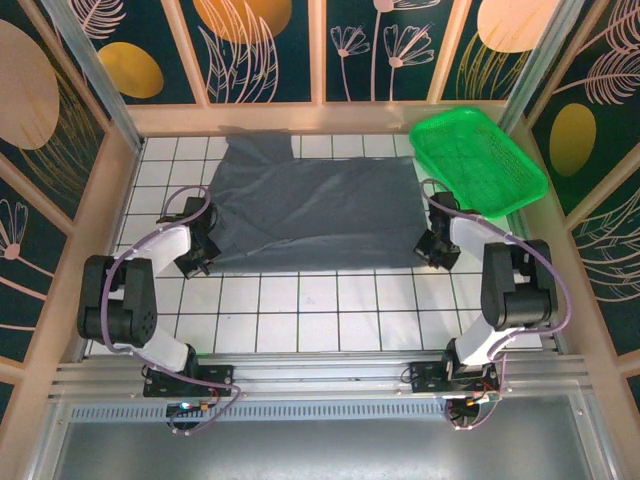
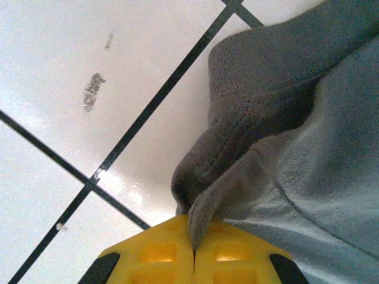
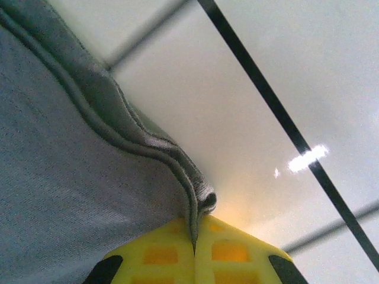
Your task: Fold and stack the t-shirts
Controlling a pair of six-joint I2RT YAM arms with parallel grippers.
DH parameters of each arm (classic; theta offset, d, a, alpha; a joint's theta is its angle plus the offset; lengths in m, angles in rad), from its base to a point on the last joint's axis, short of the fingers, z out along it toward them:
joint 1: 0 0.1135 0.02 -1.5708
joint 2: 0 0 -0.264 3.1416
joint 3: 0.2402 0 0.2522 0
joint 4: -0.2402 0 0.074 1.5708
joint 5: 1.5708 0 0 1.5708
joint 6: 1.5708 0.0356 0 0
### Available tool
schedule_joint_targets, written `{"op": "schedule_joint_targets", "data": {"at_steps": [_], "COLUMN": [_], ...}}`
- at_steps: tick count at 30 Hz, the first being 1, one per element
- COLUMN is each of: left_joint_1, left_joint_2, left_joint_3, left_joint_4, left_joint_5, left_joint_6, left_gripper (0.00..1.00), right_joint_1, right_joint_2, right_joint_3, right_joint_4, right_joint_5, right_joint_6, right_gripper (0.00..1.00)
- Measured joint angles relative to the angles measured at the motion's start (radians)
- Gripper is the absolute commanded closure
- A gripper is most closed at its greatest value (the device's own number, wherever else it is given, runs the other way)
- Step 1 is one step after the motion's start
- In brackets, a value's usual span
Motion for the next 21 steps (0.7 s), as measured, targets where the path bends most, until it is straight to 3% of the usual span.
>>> {"op": "schedule_joint_targets", "data": {"at_steps": [8,9,10,13,14,17,21], "left_joint_1": [0.002,0.003,0.005,0.006,0.006,0.006,0.006], "left_joint_2": [-0.106,-0.117,-0.126,-0.152,-0.160,-0.183,-0.188], "left_joint_3": [-0.120,-0.145,-0.164,-0.170,-0.162,-0.090,0.034], "left_joint_4": [-0.024,-0.026,-0.031,-0.058,-0.068,-0.103,-0.084], "left_joint_5": [0.052,0.059,0.062,0.056,0.050,0.035,0.080], "left_joint_6": [-0.097,-0.122,-0.143,-0.193,-0.206,-0.245,-0.273], "left_gripper": [1.00,1.00,0.91,0.51,0.45,0.41,0.42], "right_joint_1": [0.019,0.021,0.021,0.022,0.022,0.029,0.076], "right_joint_2": [-0.127,-0.140,-0.150,-0.161,-0.165,-0.196,-0.259], "right_joint_3": [-0.126,-0.138,-0.146,-0.155,-0.155,-0.122,-0.027], "right_joint_4": [-0.118,-0.123,-0.126,-0.150,-0.156,-0.177,-0.112], "right_joint_5": [-0.059,-0.067,-0.077,-0.085,-0.085,-0.081,-0.136], "right_joint_6": [0.034,0.042,0.050,0.069,0.072,0.070,0.017], "right_gripper": [1.00,0.92,0.84,0.65,0.62,0.55,0.53]}}
